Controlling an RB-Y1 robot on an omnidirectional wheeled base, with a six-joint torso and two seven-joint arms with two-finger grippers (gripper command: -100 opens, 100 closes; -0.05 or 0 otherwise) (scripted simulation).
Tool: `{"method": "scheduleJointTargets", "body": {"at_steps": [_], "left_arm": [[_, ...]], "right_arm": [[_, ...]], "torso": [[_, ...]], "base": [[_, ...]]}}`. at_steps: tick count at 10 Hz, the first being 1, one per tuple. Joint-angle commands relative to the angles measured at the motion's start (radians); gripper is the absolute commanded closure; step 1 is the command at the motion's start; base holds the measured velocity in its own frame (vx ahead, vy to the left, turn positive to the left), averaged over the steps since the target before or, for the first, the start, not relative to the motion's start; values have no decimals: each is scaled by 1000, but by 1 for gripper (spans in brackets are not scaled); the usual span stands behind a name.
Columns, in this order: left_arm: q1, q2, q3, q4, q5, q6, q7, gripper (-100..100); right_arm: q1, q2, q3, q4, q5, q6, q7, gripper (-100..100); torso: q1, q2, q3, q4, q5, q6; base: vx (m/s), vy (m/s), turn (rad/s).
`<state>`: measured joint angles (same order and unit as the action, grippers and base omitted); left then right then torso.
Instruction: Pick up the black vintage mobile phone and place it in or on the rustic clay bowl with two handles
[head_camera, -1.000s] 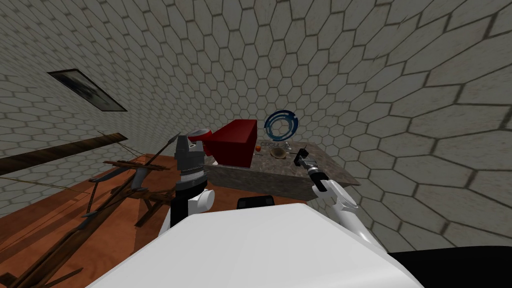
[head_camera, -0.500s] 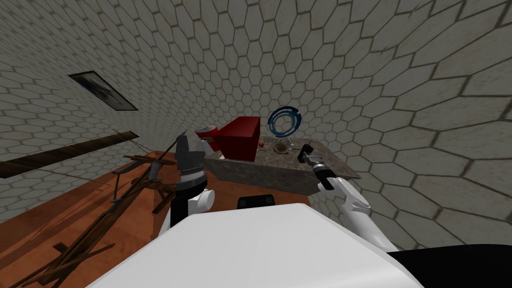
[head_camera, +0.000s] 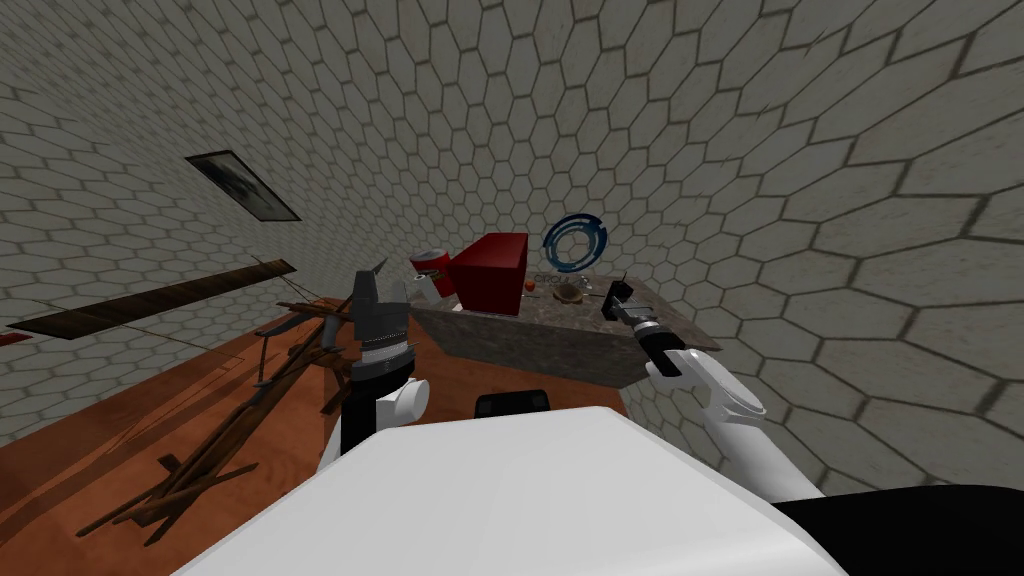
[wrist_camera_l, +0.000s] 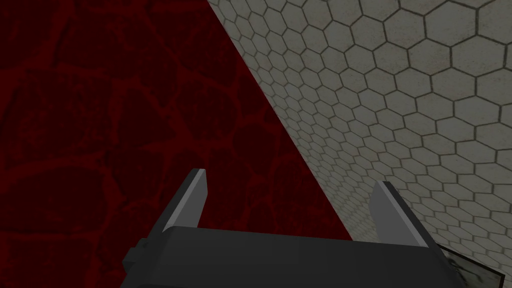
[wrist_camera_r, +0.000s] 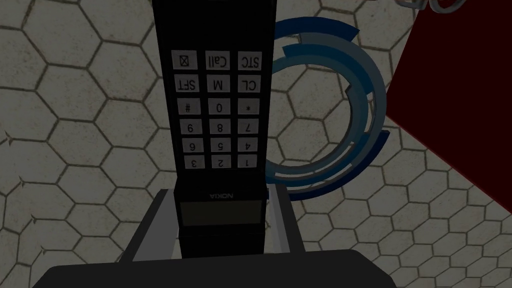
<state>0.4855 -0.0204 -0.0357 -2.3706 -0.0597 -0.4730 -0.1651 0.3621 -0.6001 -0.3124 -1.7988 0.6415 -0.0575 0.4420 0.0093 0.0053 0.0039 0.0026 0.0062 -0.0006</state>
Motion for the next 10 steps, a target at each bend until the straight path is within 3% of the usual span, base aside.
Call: {"method": "scheduleJointTargets", "body": {"at_steps": [1, 4, 10], "left_arm": [[0, 0, 0, 0, 0, 0, 0, 0], [0, 0, 0, 0, 0, 0, 0, 0], [0, 0, 0, 0, 0, 0, 0, 0]], "right_arm": [[6, -29, 0, -13, -3, 9, -13, 100], [21, -89, 17, -22, -29, 59, -51, 100], [37, -180, 38, -22, -97, 166, -117, 100]], "torso": [[0, 0, 0, 0, 0, 0], [1, -5, -3, -1, 0, -1], [-1, -14, -8, -3, -1, -1]], "base": [[-49, 68, 73], [32, 79, 66], [122, 72, 46]]}}
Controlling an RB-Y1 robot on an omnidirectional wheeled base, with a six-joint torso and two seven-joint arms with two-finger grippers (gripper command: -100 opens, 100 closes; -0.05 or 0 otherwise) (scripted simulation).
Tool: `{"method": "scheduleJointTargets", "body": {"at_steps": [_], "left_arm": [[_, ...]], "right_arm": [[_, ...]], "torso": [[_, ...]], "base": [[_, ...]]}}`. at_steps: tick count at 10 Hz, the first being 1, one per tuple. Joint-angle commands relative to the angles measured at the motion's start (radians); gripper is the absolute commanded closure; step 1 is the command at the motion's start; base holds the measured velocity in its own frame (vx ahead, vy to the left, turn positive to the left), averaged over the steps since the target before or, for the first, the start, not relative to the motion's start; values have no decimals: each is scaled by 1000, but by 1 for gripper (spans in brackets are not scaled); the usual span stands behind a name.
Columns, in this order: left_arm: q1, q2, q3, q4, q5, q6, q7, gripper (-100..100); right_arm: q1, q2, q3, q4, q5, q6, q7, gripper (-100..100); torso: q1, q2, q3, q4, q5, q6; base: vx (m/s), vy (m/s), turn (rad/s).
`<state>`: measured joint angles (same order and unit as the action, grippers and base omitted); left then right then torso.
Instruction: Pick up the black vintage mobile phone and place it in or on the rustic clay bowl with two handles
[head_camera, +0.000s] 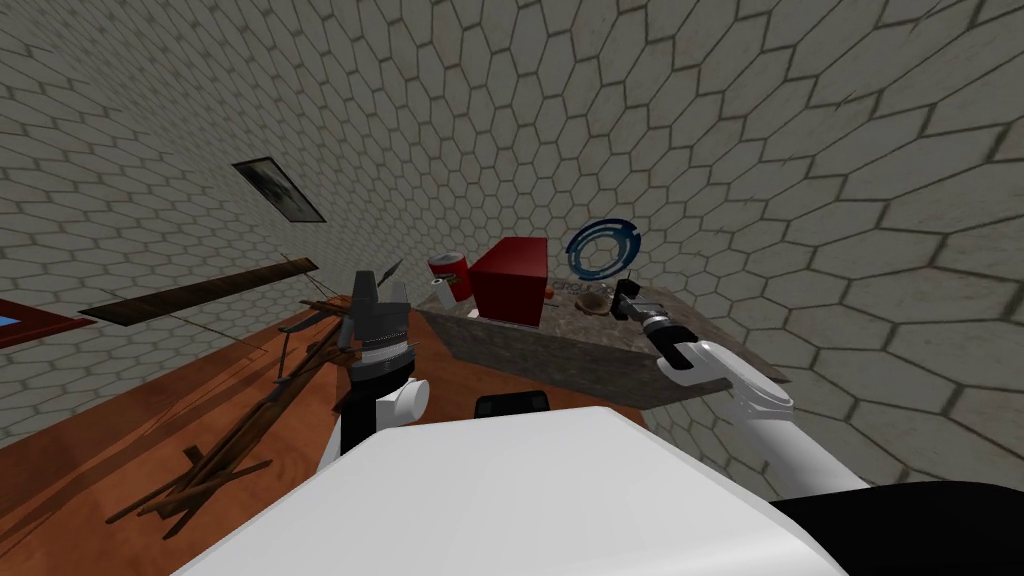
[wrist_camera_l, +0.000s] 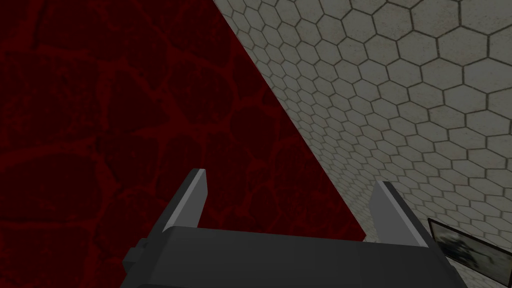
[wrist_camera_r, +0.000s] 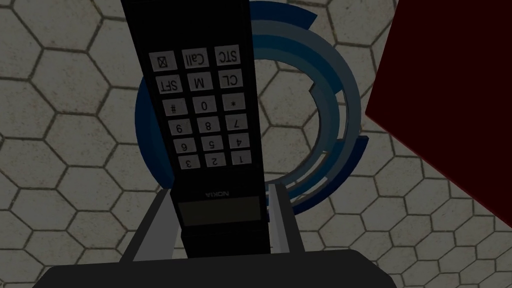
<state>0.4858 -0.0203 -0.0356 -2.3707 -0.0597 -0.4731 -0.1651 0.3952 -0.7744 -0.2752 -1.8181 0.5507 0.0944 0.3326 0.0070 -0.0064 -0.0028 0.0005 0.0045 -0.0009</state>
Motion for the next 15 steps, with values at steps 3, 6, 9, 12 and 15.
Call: {"method": "scheduleJointTargets", "body": {"at_steps": [3, 6, 9, 12, 15], "left_arm": [[0, 0, 0, 0, 0, 0, 0, 0], [0, 0, 0, 0, 0, 0, 0, 0], [0, 0, 0, 0, 0, 0, 0, 0], [0, 0, 0, 0, 0, 0, 0, 0], [0, 0, 0, 0, 0, 0, 0, 0]], "right_arm": [[9, -44, 8, -6, -38, 63, -35, 100], [14, -85, 14, -8, -73, 117, -63, 100], [17, -92, 16, -13, -79, 129, -67, -100], [17, -92, 16, -13, -79, 129, -67, -100], [18, -110, 12, -17, -92, 162, -73, -100]], "torso": [[-1, 0, 0, 1, 0, 1], [-1, 1, 1, 1, 0, 1], [-1, 4, 3, 2, 0, 2], [-3, 9, 6, 3, 0, 2], [-3, 10, 6, 4, 0, 2]], "base": [[107, 49, 26], [105, 55, 25], [66, 30, 13], [2, 1, 0], [-15, -7, 59]]}}
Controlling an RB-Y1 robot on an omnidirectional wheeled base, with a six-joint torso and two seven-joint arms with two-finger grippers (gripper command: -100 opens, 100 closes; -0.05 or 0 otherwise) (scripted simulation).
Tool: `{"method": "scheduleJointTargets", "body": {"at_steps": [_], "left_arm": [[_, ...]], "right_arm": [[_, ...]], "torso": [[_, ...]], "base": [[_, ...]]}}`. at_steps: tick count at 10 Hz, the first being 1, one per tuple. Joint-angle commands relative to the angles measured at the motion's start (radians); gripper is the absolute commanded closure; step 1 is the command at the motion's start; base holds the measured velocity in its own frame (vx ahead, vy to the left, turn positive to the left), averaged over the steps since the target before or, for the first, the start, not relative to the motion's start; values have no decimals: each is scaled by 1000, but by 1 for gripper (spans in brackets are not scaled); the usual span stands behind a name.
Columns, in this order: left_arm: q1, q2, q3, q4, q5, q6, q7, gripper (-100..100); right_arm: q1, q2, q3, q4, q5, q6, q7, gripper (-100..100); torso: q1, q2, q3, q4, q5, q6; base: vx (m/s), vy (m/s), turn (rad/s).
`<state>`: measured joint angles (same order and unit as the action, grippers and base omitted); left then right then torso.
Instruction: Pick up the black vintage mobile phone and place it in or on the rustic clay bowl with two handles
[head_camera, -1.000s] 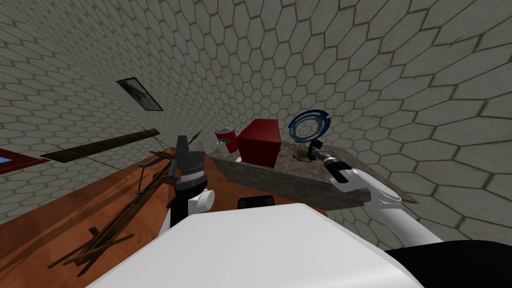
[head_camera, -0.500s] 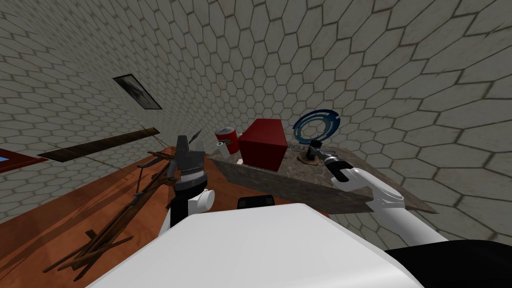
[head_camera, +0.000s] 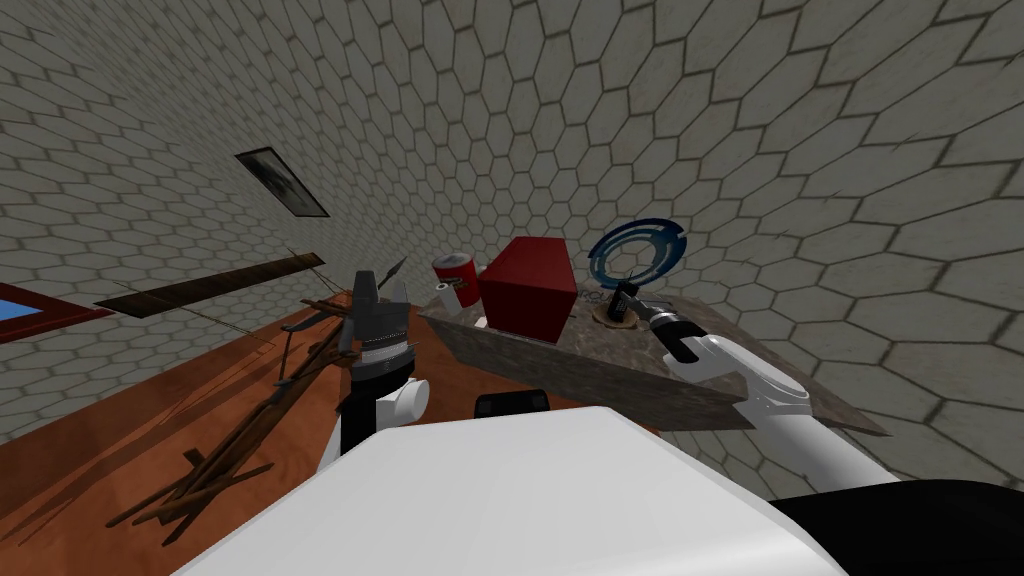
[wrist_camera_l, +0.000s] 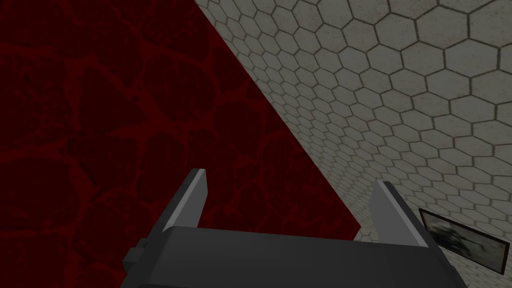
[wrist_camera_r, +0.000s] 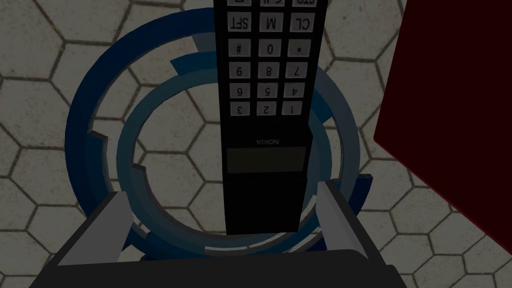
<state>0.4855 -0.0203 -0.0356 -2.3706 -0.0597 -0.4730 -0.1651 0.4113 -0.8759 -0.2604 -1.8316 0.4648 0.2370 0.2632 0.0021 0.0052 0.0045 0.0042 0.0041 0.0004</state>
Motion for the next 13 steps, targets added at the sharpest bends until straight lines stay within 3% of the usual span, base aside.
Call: {"method": "scheduleJointTargets", "body": {"at_steps": [1, 5, 6, 12, 13], "left_arm": [[0, 0, 0, 0, 0, 0, 0, 0], [0, 0, 0, 0, 0, 0, 0, 0], [0, 0, 0, 0, 0, 0, 0, 0], [0, 0, 0, 0, 0, 0, 0, 0], [0, 0, 0, 0, 0, 0, 0, 0]], "right_arm": [[3, -25, -6, -7, -20, 50, -9, -100], [8, -77, -17, -17, -59, 146, -25, -100], [8, -77, -17, -17, -59, 152, -25, -100], [15, -163, -35, -34, -125, 317, -52, -100], [11, -156, -32, -30, -119, 296, -49, -100]], "torso": [[0, 0, 0, 0, 0, 0], [-1, 4, 2, 1, -1, 1], [-1, 4, 3, 1, 0, 0], [-2, 4, 3, 1, -1, 2], [-1, 4, 2, 1, 0, 1]], "base": [[-96, -58, 252], [-106, -41, 202], [-85, -14, 117], [-103, -24, 201], [-43, -10, 42]]}}
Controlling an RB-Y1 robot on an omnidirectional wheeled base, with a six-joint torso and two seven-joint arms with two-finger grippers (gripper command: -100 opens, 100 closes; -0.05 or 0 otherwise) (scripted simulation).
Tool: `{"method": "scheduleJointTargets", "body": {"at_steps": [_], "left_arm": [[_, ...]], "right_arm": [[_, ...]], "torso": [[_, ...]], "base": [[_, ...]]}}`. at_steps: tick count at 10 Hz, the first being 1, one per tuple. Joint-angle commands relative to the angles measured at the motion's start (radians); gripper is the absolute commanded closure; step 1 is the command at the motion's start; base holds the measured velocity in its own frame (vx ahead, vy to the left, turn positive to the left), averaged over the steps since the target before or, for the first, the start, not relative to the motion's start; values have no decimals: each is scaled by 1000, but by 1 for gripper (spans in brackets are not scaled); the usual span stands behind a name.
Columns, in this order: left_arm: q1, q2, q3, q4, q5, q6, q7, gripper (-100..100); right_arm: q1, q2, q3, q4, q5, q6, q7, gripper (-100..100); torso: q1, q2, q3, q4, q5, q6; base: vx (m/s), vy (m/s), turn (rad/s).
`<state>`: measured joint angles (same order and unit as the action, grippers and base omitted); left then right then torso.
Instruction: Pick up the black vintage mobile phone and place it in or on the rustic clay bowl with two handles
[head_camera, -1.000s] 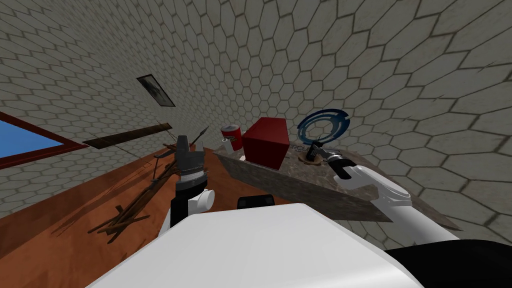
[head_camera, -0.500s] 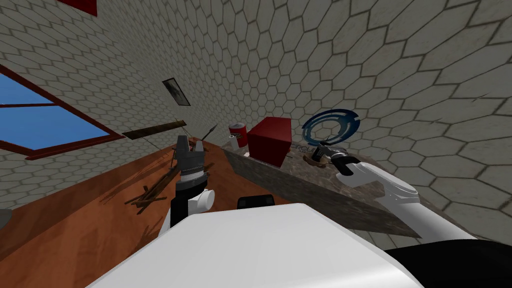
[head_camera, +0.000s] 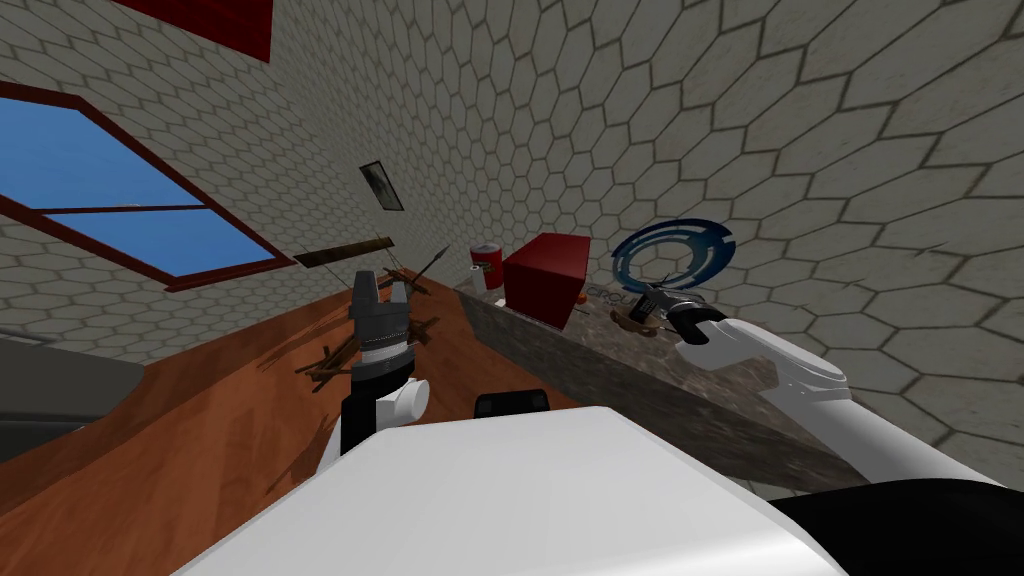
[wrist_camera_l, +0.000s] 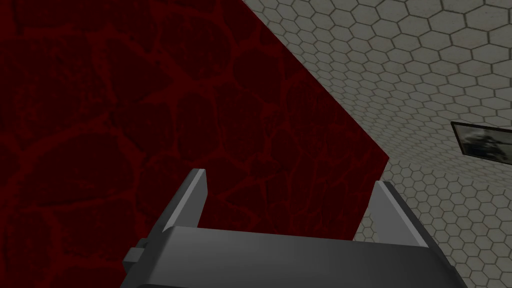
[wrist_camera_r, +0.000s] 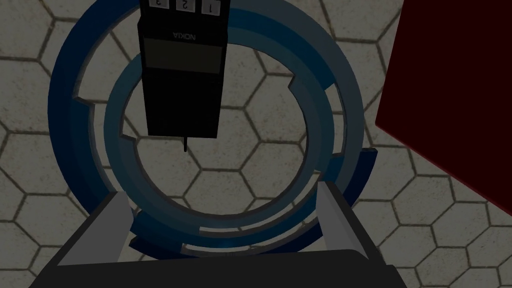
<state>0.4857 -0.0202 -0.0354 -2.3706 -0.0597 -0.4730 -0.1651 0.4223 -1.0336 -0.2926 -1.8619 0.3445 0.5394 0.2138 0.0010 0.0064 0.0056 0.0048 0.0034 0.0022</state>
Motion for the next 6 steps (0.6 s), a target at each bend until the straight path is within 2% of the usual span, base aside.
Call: {"method": "scheduleJointTargets", "body": {"at_steps": [1, 6], "left_arm": [[0, 0, 0, 0, 0, 0, 0, 0], [0, 0, 0, 0, 0, 0, 0, 0]], "right_arm": [[0, 0, 0, 0, 0, 0, 0, 0], [0, 0, 0, 0, 0, -1, 0, 0]], "torso": [[0, 0, 0, 0, 0, 0], [1, -4, -2, -1, 0, 0]], "base": [[-7, -2, -9], [0, 0, 0]]}}
